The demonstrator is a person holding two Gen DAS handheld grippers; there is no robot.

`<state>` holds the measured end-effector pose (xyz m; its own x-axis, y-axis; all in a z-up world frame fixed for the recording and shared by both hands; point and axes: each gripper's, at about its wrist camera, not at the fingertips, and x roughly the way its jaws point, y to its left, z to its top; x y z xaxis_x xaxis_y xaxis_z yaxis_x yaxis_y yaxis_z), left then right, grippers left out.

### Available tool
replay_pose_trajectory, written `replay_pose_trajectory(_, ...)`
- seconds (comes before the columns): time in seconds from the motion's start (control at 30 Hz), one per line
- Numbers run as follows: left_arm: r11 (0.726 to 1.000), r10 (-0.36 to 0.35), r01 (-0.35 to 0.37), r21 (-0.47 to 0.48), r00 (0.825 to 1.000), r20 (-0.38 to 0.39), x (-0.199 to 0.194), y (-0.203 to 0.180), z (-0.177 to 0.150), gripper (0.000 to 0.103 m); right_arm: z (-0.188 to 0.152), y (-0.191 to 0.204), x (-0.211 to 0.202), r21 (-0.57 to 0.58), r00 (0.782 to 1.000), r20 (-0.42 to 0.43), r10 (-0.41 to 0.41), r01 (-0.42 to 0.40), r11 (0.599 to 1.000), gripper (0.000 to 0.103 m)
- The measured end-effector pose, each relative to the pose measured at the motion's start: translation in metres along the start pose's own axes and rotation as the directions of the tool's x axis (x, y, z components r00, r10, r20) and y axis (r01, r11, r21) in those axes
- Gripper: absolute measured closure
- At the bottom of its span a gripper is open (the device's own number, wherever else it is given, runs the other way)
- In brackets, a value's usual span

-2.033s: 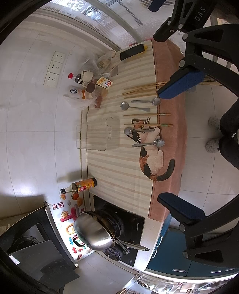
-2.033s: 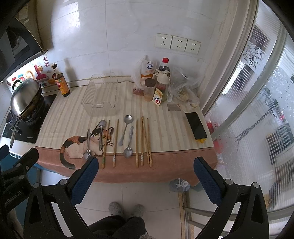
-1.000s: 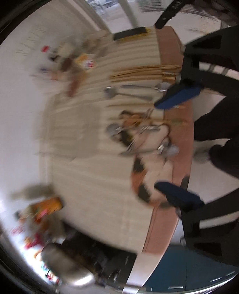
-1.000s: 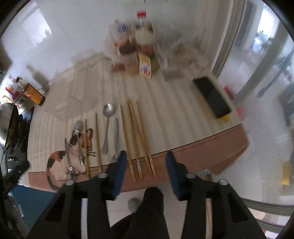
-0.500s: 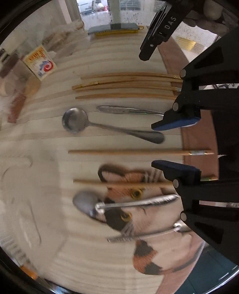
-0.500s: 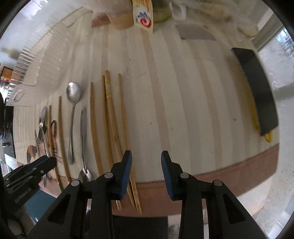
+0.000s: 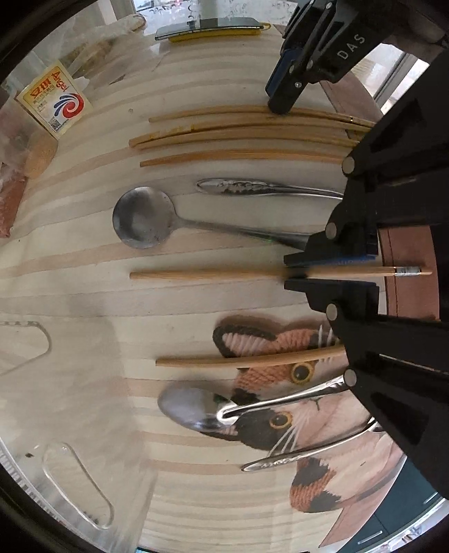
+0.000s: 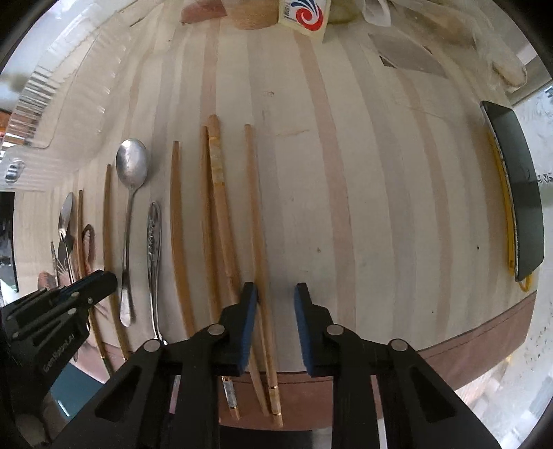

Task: Organize utensils
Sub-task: 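Close left gripper on a wooden chopstick while right gripper closes on another chopstick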

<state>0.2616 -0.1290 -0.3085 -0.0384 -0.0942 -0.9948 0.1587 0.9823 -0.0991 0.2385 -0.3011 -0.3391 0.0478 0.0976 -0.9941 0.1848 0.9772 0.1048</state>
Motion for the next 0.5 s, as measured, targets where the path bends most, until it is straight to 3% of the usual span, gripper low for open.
replay_pose_trajectory(0.07,1.000,0.000,0.000,0.002,1.000,0.000,-0.003,0.003,-0.002,0.099,0.000,0.003,-0.001,-0.013,1.000,0.009,-0.012,0.012,1.000,0.081)
replay_pose_trajectory(0.13,1.000,0.002,-0.002,-0.003,1.000,-0.001,-0.004,0.003,-0.005,0.099,-0.001,0.003,0.001,-0.018,0.999,0.007,-0.039,0.039,0.999,0.096)
replay_pose_trajectory(0.5,1.000,0.010,-0.010,-0.002,1.000,-0.007,0.004,0.006,-0.009,0.096,-0.006,-0.031,0.006,0.042,1.000,-0.021,0.003,-0.002,0.999,0.096)
